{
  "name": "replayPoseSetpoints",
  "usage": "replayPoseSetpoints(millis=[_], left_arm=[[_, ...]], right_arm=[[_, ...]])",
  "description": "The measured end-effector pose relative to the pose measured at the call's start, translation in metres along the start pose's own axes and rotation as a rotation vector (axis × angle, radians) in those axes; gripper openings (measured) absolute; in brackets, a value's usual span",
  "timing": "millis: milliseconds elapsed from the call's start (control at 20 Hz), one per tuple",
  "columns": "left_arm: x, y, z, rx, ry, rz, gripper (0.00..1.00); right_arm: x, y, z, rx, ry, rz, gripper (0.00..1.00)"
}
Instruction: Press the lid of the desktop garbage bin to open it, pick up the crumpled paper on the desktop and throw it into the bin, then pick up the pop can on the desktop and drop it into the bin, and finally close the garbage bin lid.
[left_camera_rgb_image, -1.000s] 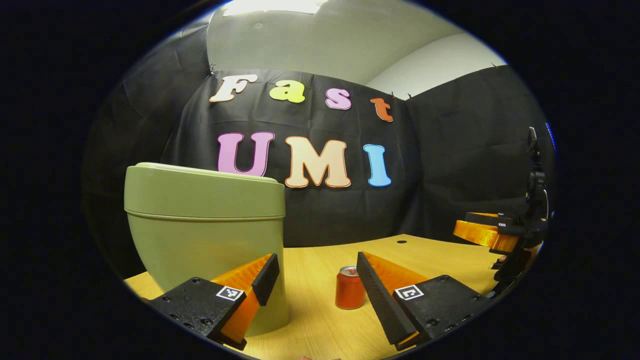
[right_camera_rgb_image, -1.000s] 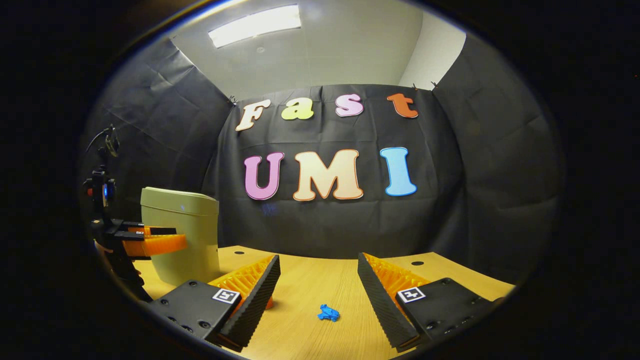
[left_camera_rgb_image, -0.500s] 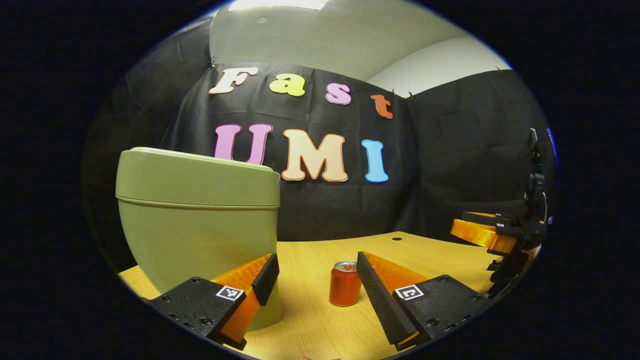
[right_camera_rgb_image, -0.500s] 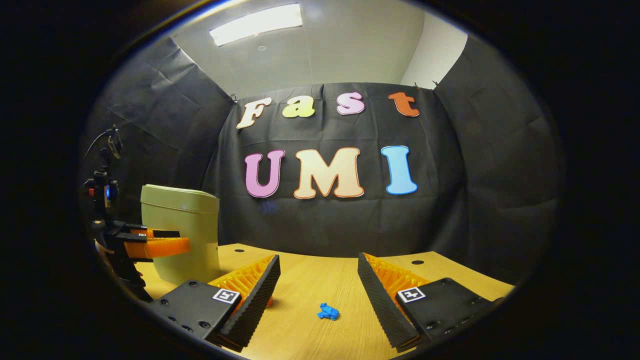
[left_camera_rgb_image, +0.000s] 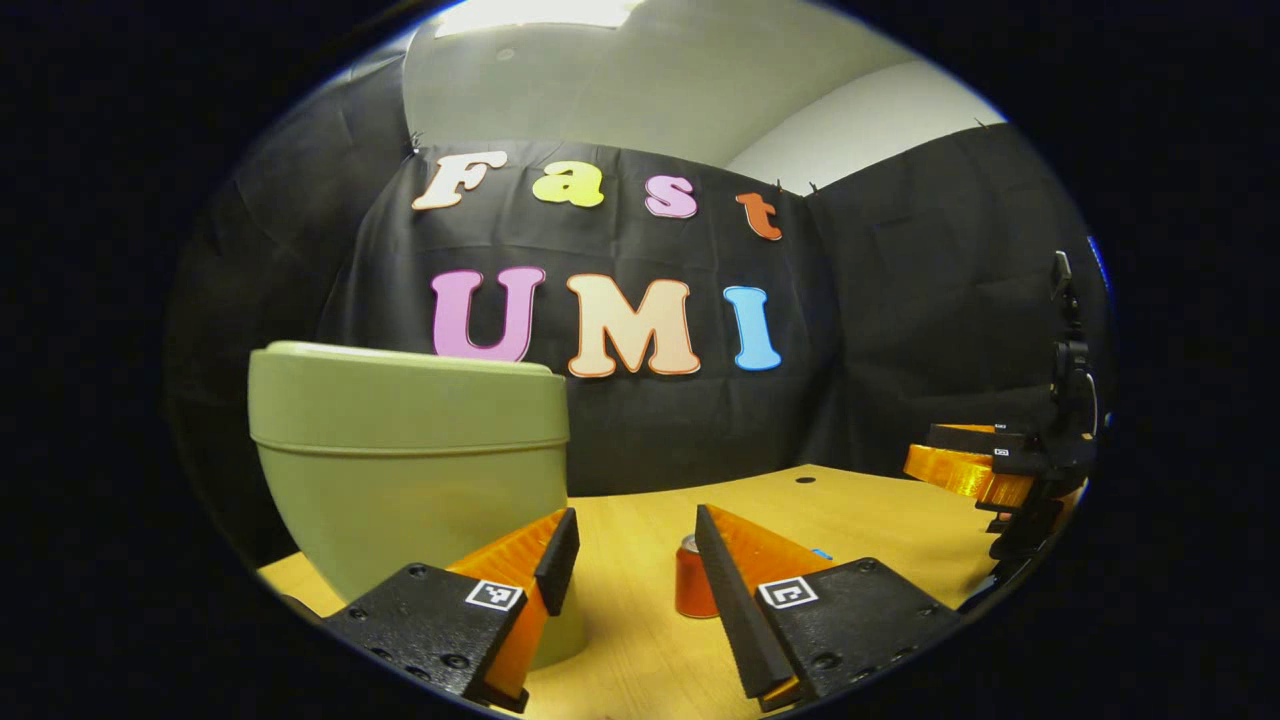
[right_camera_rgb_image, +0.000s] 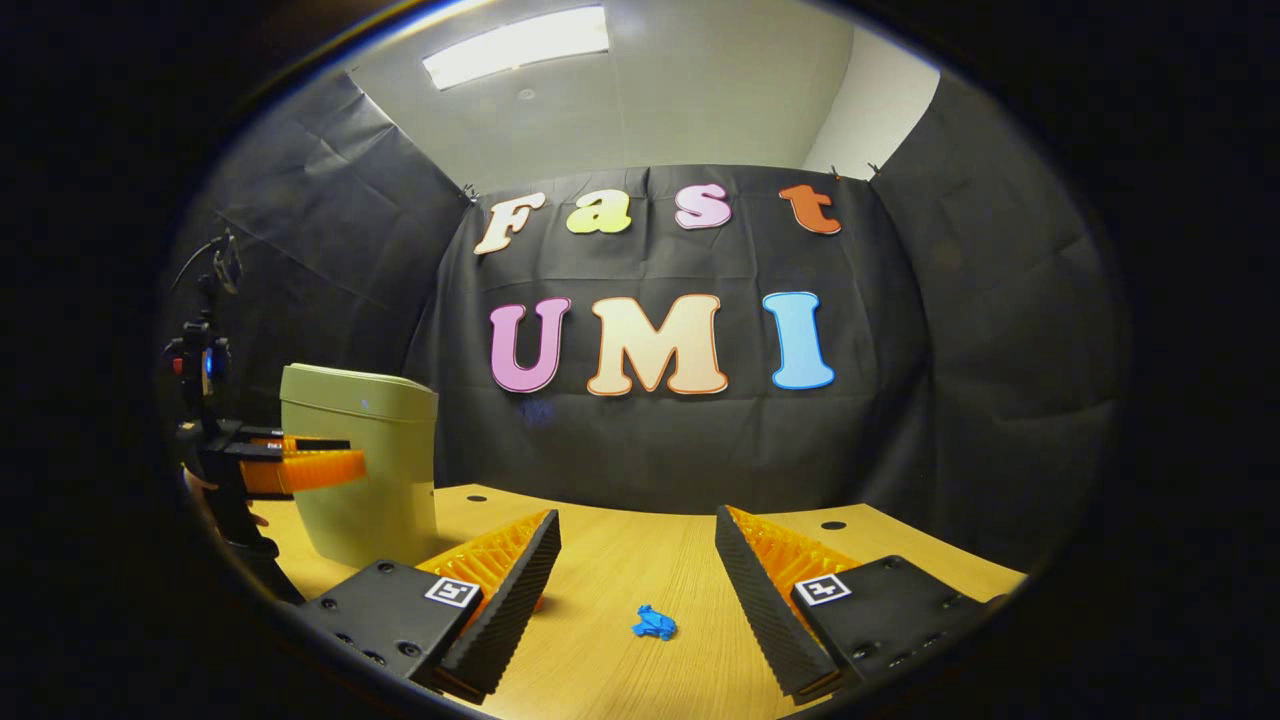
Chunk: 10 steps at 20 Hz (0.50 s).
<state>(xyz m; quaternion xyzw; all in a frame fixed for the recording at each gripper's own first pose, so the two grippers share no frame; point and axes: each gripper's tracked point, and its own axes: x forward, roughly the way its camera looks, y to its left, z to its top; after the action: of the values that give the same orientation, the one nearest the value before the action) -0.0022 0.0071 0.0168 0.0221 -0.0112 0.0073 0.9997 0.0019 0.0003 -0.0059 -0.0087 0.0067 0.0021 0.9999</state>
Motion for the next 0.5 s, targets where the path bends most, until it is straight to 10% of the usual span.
replayPoseSetpoints(millis=[500], left_arm=[[-0.009, 0.025, 0.083, 0.042, -0.088, 0.035, 0.1]], right_arm=[[0.001, 0.006, -0.012, -0.011, 0.027, 0.022, 0.98]])
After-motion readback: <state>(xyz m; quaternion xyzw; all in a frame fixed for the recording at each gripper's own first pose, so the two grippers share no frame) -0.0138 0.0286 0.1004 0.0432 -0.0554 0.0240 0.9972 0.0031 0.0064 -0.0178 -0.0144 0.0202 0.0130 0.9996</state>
